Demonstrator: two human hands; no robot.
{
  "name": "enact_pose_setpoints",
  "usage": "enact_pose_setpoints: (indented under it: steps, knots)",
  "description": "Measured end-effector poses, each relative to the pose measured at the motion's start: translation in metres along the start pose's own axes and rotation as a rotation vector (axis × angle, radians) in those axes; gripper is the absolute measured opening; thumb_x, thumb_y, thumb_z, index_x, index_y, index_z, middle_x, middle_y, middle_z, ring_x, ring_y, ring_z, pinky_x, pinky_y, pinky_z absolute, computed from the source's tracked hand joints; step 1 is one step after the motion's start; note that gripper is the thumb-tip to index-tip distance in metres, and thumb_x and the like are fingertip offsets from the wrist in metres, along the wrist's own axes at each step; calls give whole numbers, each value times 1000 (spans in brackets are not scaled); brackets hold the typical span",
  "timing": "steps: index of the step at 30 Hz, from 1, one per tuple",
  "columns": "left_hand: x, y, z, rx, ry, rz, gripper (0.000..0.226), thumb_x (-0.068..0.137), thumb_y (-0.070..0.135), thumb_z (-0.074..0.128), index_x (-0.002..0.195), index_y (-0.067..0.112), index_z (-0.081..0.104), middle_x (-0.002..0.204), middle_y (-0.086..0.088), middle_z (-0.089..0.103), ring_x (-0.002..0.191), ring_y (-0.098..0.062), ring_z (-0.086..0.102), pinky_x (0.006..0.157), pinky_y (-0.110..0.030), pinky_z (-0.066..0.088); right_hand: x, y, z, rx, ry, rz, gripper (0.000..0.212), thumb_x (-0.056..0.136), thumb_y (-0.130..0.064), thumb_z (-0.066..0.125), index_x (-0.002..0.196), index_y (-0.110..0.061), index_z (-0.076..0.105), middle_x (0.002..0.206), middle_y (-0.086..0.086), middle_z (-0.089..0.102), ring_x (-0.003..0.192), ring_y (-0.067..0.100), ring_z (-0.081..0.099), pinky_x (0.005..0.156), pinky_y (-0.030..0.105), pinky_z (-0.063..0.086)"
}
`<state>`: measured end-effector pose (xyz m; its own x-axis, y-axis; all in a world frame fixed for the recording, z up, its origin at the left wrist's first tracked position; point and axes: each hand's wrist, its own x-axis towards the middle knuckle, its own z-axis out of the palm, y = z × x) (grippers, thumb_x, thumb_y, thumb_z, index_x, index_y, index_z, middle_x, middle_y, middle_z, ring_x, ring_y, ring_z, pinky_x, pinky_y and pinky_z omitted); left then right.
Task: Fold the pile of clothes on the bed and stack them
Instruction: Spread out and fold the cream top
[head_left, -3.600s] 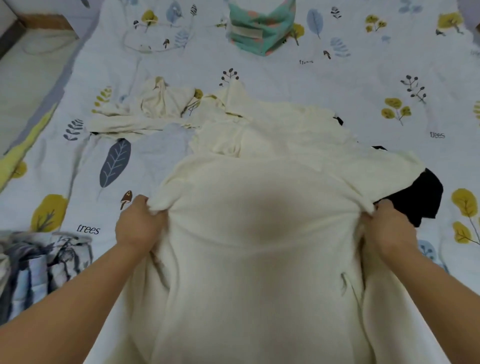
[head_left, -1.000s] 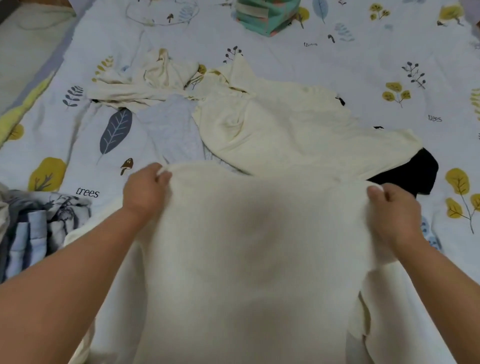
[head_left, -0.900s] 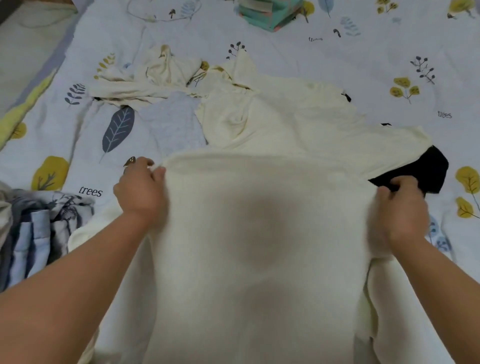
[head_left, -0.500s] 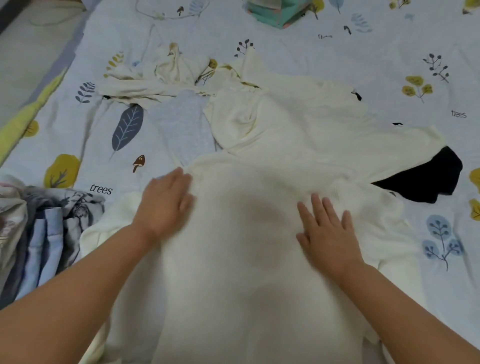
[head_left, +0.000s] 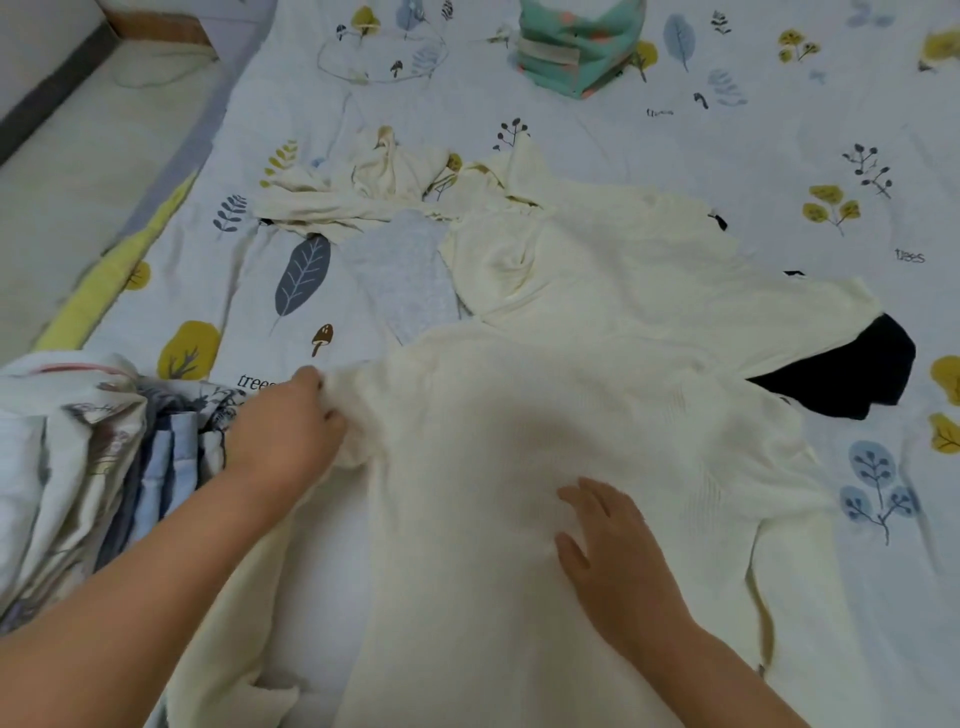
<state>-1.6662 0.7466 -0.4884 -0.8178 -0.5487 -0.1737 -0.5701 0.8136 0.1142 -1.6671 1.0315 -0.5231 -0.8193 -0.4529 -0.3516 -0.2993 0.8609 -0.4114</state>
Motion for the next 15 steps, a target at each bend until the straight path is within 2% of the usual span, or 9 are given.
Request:
enact_pose_setpoints:
  steps: [2, 4, 6, 7, 8, 10, 12, 14, 15]
  knots:
    - [-20, 29, -9, -144, -24, 13, 16, 86, 19, 55, 86, 10, 42, 80, -13, 57, 78, -33, 53, 61, -32, 29, -7, -19, -2, 339, 2, 32, 33, 93, -31, 50, 127, -31, 46, 132, -7, 47, 118, 6, 45, 97, 15, 33]
    - [-43, 58, -14, -551, -279, -34, 16, 90, 26, 54, 84, 13, 47, 76, -4, 57, 73, -25, 55, 60, -27, 36, -13, -41, -4, 835, -103, 135, 26, 89, -37, 57, 113, -40, 49, 117, -6, 58, 97, 3, 57, 82, 13, 43]
    - [-61, 79, -16, -1067, -676, -102, 15, 95, 29, 49, 94, 17, 59, 88, -4, 66, 78, -18, 65, 59, -22, 51, -14, -53, -3, 1285, -236, 246, 45, 75, -50, 60, 117, -39, 47, 111, -6, 64, 96, 8, 63, 80, 23, 51]
    - [-65, 82, -12, -1202, -778, -113, 19, 96, 29, 46, 98, 20, 62, 96, -4, 69, 87, -17, 67, 64, -21, 54, -13, -54, 0, 1384, -234, 316, 56, 72, -51, 63, 122, -36, 46, 109, -5, 67, 96, 12, 65, 81, 31, 54]
    - [-67, 81, -5, -1216, -781, -85, 21, 97, 28, 45, 98, 21, 64, 98, -1, 71, 93, -15, 67, 69, -21, 54, -10, -52, 3, 1384, -188, 392, 62, 73, -45, 68, 128, -31, 43, 105, -3, 67, 96, 16, 66, 83, 37, 55]
    - [-67, 66, 16, -886, -554, 5, 19, 97, 22, 44, 98, 21, 63, 102, 3, 68, 99, -15, 62, 77, -21, 46, -4, -42, 9, 1164, -42, 559, 65, 82, -26, 68, 137, -19, 35, 95, -1, 62, 93, 20, 63, 89, 42, 52]
    - [-71, 45, 35, -264, -428, 106, 22, 95, 26, 46, 115, 21, 53, 118, -1, 58, 109, -19, 53, 86, -28, 41, -1, -30, 15, 967, 8, 648, 65, 84, -23, 64, 140, -12, 32, 97, 1, 57, 98, 25, 59, 93, 41, 49]
    - [-84, 25, 47, 94, -567, 142, 37, 91, 44, 47, 122, 26, 44, 123, 1, 51, 113, -21, 50, 89, -33, 39, -2, -27, 19, 833, -10, 652, 64, 84, -29, 62, 138, -12, 33, 113, 8, 56, 105, 26, 56, 92, 37, 47]
    - [-92, 15, 51, 134, -683, 149, 39, 88, 49, 49, 120, 28, 43, 118, 5, 53, 110, -19, 51, 88, -32, 39, -2, -28, 21, 774, -26, 645, 65, 83, -34, 62, 137, -13, 34, 119, 9, 54, 107, 25, 56, 91, 35, 46]
